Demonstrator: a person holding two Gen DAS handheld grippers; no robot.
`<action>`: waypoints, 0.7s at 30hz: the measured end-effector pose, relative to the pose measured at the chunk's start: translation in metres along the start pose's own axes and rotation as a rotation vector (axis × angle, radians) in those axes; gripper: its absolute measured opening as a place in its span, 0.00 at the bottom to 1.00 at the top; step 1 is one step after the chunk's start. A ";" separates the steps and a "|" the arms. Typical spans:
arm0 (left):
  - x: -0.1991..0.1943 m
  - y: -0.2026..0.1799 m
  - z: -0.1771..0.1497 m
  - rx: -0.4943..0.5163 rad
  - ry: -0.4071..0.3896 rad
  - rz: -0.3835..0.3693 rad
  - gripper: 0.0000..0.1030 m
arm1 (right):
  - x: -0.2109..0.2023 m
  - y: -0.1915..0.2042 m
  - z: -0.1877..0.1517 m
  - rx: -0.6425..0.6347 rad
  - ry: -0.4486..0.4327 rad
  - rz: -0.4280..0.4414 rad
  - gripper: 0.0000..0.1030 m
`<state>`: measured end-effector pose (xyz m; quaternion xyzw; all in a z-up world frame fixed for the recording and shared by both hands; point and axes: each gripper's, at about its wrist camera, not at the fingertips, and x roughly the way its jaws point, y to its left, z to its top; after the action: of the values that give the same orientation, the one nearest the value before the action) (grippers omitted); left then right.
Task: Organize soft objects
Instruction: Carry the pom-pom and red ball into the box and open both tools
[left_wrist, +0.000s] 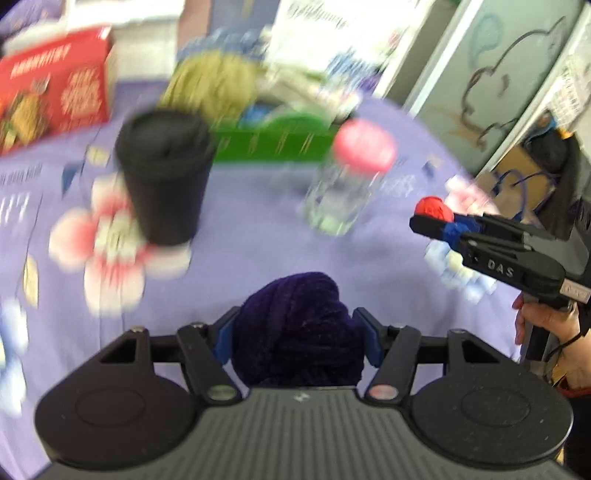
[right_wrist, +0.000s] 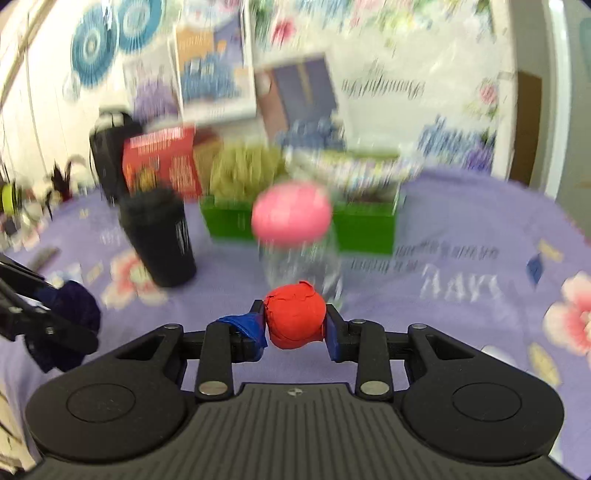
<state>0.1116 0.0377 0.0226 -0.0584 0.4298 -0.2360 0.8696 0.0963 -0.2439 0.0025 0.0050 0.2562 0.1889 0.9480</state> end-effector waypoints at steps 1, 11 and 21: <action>-0.004 -0.002 0.013 0.005 -0.023 -0.005 0.62 | -0.004 -0.003 0.011 -0.001 -0.021 -0.003 0.15; 0.019 0.005 0.193 0.064 -0.191 0.048 0.62 | 0.083 -0.047 0.144 -0.066 -0.078 -0.039 0.15; 0.129 0.052 0.284 -0.006 -0.095 0.180 0.62 | 0.211 -0.059 0.169 -0.052 0.024 0.044 0.18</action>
<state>0.4174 -0.0046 0.0904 -0.0333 0.3922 -0.1528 0.9065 0.3678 -0.2082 0.0412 -0.0165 0.2624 0.2165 0.9402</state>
